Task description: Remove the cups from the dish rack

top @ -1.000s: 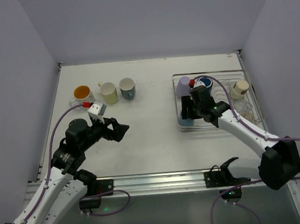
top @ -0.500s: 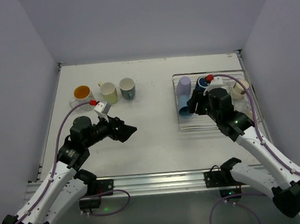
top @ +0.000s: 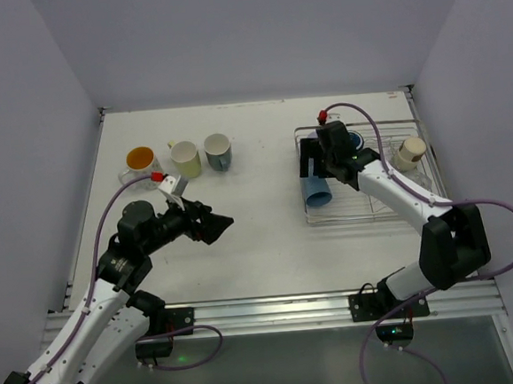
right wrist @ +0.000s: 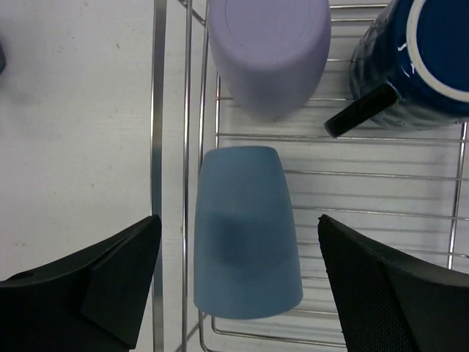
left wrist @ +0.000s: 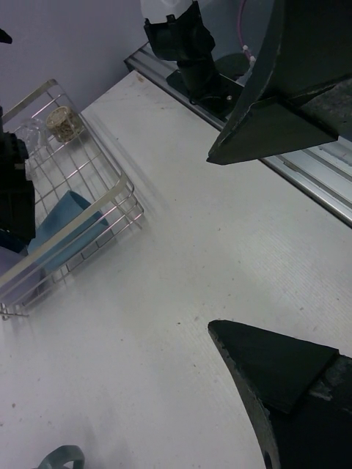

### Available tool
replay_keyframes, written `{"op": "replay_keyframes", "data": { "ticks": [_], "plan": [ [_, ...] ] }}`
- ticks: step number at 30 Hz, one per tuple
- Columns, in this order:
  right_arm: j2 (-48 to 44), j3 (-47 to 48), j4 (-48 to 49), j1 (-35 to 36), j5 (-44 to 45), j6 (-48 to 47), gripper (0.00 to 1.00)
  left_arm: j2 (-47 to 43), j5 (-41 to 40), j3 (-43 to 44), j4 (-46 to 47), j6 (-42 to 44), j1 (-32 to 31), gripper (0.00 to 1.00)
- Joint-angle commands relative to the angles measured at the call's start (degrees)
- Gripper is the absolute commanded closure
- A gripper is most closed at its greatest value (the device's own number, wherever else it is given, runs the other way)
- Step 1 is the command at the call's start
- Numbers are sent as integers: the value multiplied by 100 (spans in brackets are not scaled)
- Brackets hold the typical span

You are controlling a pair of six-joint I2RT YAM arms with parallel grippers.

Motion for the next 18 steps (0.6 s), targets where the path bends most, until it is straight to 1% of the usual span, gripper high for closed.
{"op": "replay_keyframes", "data": {
  "ticks": [1,2,5,7,8,13,18],
  "plan": [
    [478,420,-185,-54,159,-88,10,-59,59,-72,19,87,0,9],
    [585,499,-211,-80,141,-79,10,-68,69,-80,11,86,-9,9],
    [910,570,-237,-133,71,-62,18,-112,86,-89,19,69,0,9],
    [1112,605,-299,-142,80,-62,23,-121,130,-98,19,51,-9,9],
    [1165,640,-325,-133,71,-71,23,-112,139,-98,28,51,-9,9],
    [1420,728,-431,-150,10,-141,24,-7,183,-98,98,42,0,9],
    [1526,763,-501,-195,-148,-194,16,73,227,-81,212,-45,-9,9]
  ]
}}
